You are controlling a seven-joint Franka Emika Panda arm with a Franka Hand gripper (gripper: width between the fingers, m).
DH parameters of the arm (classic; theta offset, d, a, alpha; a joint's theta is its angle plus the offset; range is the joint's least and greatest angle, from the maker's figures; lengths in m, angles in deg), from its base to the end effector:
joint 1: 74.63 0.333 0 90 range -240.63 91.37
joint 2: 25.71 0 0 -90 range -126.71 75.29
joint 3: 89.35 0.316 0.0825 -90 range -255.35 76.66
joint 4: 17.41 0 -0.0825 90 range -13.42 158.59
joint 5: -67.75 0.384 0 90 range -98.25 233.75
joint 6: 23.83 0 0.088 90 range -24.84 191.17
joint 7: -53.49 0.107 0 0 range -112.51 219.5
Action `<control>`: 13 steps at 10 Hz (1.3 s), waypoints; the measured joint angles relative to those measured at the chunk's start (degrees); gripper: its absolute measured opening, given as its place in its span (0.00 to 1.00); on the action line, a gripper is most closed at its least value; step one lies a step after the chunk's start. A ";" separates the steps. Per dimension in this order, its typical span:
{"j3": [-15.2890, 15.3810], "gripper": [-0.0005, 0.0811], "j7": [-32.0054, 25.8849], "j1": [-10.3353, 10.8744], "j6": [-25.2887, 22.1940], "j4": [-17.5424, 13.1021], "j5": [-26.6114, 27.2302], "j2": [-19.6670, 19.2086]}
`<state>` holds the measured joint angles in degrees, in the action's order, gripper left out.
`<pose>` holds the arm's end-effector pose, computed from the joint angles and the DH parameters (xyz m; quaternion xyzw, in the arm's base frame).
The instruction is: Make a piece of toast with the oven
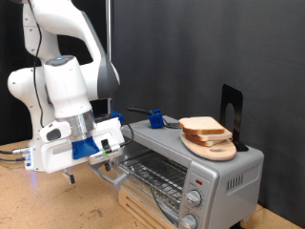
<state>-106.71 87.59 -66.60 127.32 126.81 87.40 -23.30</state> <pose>0.4668 -0.0849 0.3082 -0.8591 0.4958 -0.0550 0.1147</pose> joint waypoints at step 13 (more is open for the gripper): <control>-2.63 0.99 10.48 -2.06 10.62 -0.49 -13.11 -10.33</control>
<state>-109.35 98.07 -68.65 137.94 126.33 74.29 -33.63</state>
